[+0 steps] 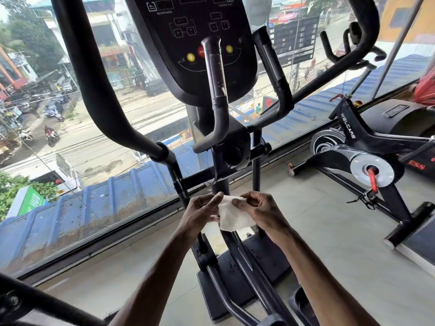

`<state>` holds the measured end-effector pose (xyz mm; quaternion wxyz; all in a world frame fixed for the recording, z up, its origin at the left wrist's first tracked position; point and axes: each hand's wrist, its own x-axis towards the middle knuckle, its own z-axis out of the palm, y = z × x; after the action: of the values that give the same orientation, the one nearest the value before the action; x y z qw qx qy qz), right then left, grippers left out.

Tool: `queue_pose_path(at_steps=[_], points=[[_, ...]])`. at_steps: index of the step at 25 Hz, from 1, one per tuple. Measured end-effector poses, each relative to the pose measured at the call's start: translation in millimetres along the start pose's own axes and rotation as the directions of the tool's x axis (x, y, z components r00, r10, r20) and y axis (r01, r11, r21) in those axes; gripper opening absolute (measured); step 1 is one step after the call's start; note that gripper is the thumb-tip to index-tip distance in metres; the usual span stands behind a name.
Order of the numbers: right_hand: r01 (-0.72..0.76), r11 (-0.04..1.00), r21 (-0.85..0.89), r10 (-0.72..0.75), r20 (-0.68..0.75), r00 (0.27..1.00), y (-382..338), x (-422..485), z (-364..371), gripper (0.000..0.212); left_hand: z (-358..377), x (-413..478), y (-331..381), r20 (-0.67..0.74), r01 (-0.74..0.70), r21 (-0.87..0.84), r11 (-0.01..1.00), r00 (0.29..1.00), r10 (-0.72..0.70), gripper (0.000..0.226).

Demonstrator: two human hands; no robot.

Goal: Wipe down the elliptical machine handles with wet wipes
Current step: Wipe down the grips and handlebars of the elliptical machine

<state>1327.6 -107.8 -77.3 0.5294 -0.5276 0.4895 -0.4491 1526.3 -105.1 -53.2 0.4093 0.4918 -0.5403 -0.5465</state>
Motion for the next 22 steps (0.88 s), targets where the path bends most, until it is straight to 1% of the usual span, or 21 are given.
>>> queue_pose_path(at_steps=[1,2,4,6,8,10,13,14,15,16,17,19,21,22], points=[[0.001,1.000,0.006,-0.001,-0.021,1.000,1,1,0,0.015,1,0,0,0.019,0.017,-0.017,1.000,1.000,-0.017,0.023],[0.005,1.000,0.009,-0.004,-0.030,1.000,1,3,0,0.015,2,0,0,0.029,0.021,-0.044,0.999,0.999,-0.019,0.028],[0.011,1.000,0.000,-0.011,-0.034,0.999,1,4,-1,0.016,1,2,-3,0.006,0.015,-0.101,0.995,1.000,-0.015,0.050],[0.010,0.999,-0.030,-0.012,-0.055,0.998,3,5,-2,0.016,-1,4,-5,-0.011,0.012,-0.101,0.995,1.000,-0.013,0.061],[0.011,0.999,-0.030,-0.014,-0.087,0.996,5,6,-1,0.018,1,3,-6,0.034,-0.001,-0.099,0.995,0.999,0.005,0.059],[0.005,0.999,0.033,-0.003,-0.081,0.997,6,6,0,0.023,1,4,-9,0.048,-0.034,-0.113,0.993,0.998,0.040,0.052],[-0.054,0.982,0.184,0.051,0.017,0.999,3,3,1,0.045,-1,8,-17,-0.012,-0.157,-0.124,0.980,0.988,0.157,0.042],[-0.066,0.976,0.210,0.058,0.043,0.997,3,2,1,0.048,-1,8,-17,-0.023,-0.157,-0.138,0.978,0.988,0.156,0.046],[-0.062,0.976,0.211,0.052,0.051,0.997,3,3,0,0.047,-1,7,-16,-0.028,-0.127,-0.171,0.977,0.992,0.124,0.054],[-0.048,0.976,0.210,0.040,0.042,0.998,4,3,0,0.043,-1,6,-16,-0.020,-0.081,-0.222,0.972,0.997,0.078,0.060],[-0.028,0.976,0.215,0.025,0.018,1.000,4,4,0,0.038,-1,5,-16,0.016,-0.036,-0.265,0.964,0.999,0.041,0.062],[0.004,0.977,0.211,0.005,-0.041,0.999,3,6,2,0.031,-1,5,-17,0.086,-0.016,-0.262,0.965,0.996,0.040,0.052],[0.050,0.981,0.189,-0.044,-0.034,0.998,1,6,5,0.030,2,6,-16,0.043,-0.029,-0.242,0.970,0.998,0.041,0.032],[0.082,0.983,0.165,-0.082,-0.006,0.997,0,5,5,0.035,3,7,-14,0.003,-0.002,-0.258,0.966,1.000,0.003,0.022]])
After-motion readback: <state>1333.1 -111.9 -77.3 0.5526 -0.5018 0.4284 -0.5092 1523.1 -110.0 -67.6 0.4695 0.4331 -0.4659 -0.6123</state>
